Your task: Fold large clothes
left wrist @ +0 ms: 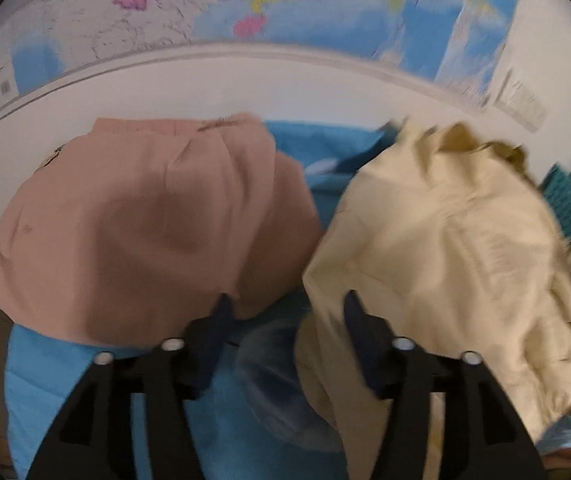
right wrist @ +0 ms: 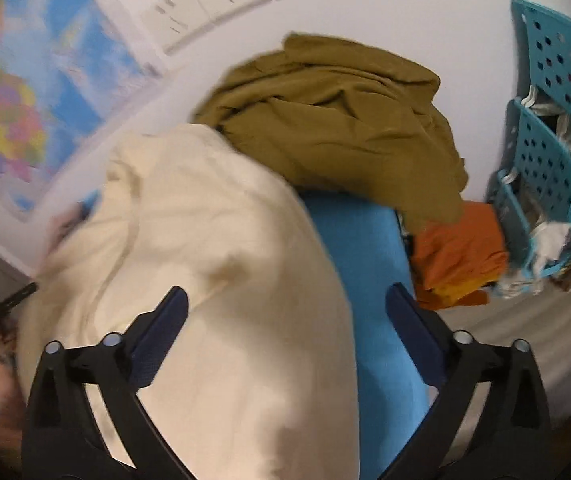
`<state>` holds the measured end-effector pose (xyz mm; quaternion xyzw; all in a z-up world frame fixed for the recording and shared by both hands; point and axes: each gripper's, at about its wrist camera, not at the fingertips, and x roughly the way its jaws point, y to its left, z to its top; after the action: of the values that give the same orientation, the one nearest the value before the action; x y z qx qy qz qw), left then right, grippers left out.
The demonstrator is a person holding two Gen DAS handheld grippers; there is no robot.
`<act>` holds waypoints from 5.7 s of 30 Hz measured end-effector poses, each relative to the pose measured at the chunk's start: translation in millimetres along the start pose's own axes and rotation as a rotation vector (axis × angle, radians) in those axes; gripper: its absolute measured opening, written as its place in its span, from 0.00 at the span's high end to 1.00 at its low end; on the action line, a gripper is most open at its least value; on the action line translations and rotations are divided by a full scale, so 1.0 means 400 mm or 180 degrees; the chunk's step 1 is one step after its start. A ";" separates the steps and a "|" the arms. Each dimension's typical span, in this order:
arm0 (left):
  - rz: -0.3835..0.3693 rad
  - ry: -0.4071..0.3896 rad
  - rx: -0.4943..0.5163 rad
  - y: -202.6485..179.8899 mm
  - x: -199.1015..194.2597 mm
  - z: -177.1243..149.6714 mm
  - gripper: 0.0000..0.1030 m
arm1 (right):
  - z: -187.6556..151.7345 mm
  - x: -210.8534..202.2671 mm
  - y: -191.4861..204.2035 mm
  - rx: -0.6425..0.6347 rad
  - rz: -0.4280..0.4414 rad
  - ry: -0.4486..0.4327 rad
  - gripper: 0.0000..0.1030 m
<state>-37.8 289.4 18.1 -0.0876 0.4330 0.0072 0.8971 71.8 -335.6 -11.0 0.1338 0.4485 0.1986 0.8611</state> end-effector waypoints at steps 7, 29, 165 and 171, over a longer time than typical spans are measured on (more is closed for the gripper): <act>-0.0342 0.0153 0.0192 -0.092 -0.020 -0.104 0.34 | -0.188 -0.032 -0.027 -0.0051 0.0056 0.0377 0.14; 0.0370 0.0116 -0.0156 -0.055 -0.001 -0.104 0.57 | -0.266 -0.231 -0.192 0.1063 0.0190 -0.0647 0.09; -0.0120 0.0019 0.0130 -0.131 -0.035 -0.018 0.34 | 0.106 0.202 0.100 0.0019 -0.0420 0.0137 0.18; -0.0066 0.0098 -0.0010 -0.066 -0.089 -0.089 0.30 | 0.077 0.068 0.263 -0.0383 -0.0427 -0.0527 0.14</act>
<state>-85.4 259.7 28.0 -0.0935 0.4458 -0.0028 0.8902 88.1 -231.4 29.9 0.0675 0.3712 0.1553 0.9130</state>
